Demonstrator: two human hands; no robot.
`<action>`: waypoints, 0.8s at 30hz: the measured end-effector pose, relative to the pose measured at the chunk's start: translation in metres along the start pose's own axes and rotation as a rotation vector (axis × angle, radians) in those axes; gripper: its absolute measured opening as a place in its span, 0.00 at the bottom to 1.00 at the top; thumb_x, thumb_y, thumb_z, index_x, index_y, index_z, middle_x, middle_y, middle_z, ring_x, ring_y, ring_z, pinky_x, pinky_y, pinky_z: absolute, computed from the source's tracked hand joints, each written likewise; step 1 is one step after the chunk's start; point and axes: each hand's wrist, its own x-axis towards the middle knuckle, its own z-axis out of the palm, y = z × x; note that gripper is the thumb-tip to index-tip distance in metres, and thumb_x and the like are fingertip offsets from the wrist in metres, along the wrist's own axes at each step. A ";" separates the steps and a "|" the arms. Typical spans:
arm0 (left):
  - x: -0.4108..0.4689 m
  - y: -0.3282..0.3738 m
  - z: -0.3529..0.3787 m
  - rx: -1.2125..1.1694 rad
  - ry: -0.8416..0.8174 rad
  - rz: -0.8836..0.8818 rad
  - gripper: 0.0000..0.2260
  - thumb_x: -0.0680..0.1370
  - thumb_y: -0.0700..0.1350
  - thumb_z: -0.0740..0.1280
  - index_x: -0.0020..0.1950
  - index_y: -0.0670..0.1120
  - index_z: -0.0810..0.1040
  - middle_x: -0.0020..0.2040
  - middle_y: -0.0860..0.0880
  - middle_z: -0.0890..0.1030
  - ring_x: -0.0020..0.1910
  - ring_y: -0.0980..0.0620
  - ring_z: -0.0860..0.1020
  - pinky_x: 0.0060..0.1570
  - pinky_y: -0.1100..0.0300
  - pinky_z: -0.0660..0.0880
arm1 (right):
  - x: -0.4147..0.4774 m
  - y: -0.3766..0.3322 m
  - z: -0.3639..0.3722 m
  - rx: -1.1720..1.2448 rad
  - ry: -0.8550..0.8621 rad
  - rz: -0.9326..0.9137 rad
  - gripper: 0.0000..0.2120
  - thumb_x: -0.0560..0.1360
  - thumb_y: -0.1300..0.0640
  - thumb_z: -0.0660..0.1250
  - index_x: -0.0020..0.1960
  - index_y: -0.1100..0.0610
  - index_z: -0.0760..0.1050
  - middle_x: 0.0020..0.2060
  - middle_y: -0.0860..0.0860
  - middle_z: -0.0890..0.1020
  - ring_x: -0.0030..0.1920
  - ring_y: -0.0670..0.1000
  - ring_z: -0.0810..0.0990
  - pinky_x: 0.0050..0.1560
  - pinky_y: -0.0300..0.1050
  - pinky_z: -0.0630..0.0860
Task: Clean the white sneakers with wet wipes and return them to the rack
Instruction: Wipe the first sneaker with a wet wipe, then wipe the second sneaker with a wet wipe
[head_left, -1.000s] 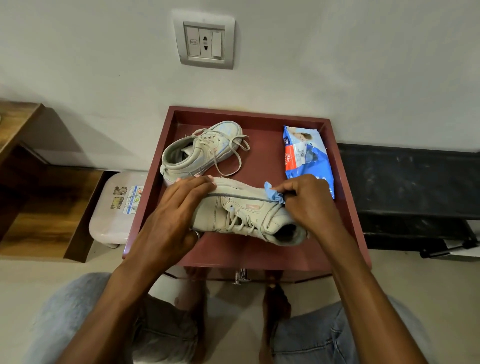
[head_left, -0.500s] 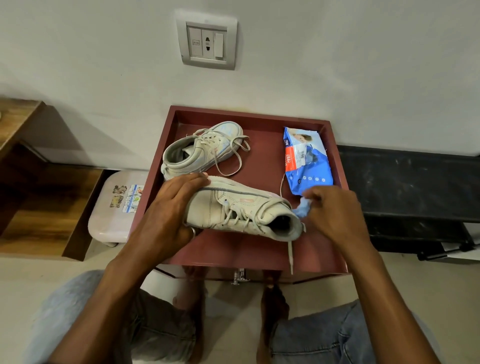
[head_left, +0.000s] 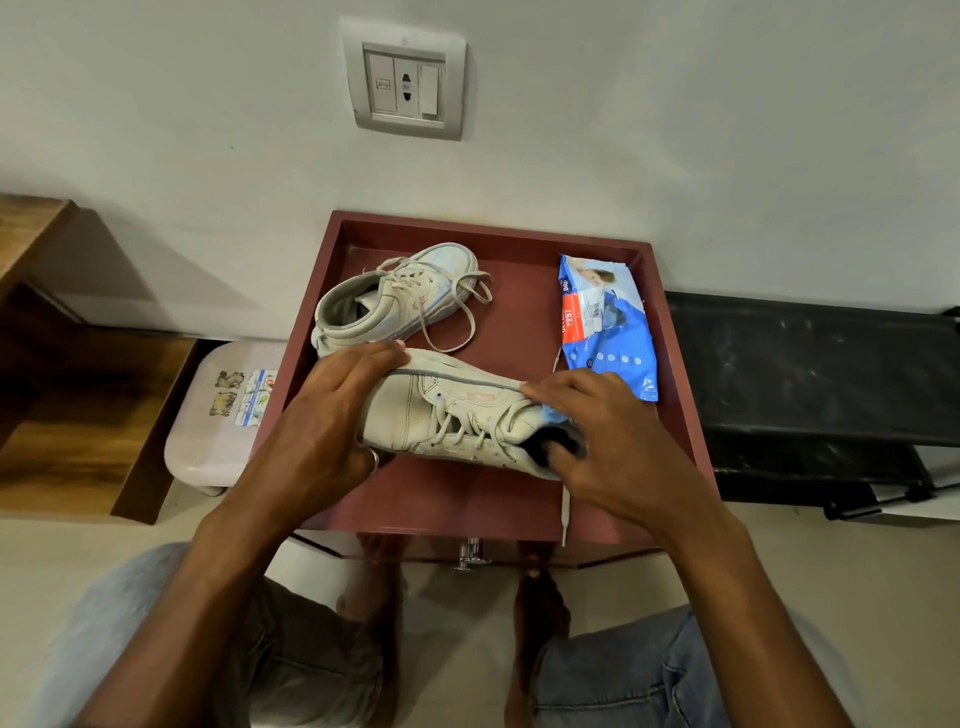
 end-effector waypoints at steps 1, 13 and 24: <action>0.000 0.000 0.000 0.004 -0.003 0.004 0.43 0.59 0.36 0.84 0.72 0.42 0.71 0.72 0.44 0.74 0.70 0.42 0.71 0.66 0.50 0.69 | 0.001 -0.001 0.003 -0.056 0.028 -0.002 0.25 0.72 0.57 0.70 0.68 0.48 0.74 0.59 0.44 0.76 0.58 0.47 0.72 0.52 0.43 0.75; 0.002 0.005 -0.003 0.056 0.052 -0.154 0.45 0.66 0.47 0.83 0.78 0.46 0.63 0.76 0.44 0.69 0.74 0.43 0.67 0.68 0.49 0.69 | -0.001 -0.019 0.008 -0.207 0.189 0.014 0.10 0.77 0.56 0.63 0.39 0.57 0.75 0.34 0.49 0.76 0.31 0.49 0.73 0.30 0.48 0.72; 0.010 -0.014 -0.004 0.382 -0.018 -0.370 0.37 0.74 0.55 0.75 0.78 0.43 0.65 0.78 0.42 0.67 0.75 0.36 0.64 0.70 0.39 0.68 | -0.005 -0.036 0.002 0.035 0.361 0.316 0.15 0.76 0.56 0.67 0.31 0.54 0.72 0.25 0.47 0.74 0.26 0.46 0.72 0.26 0.36 0.62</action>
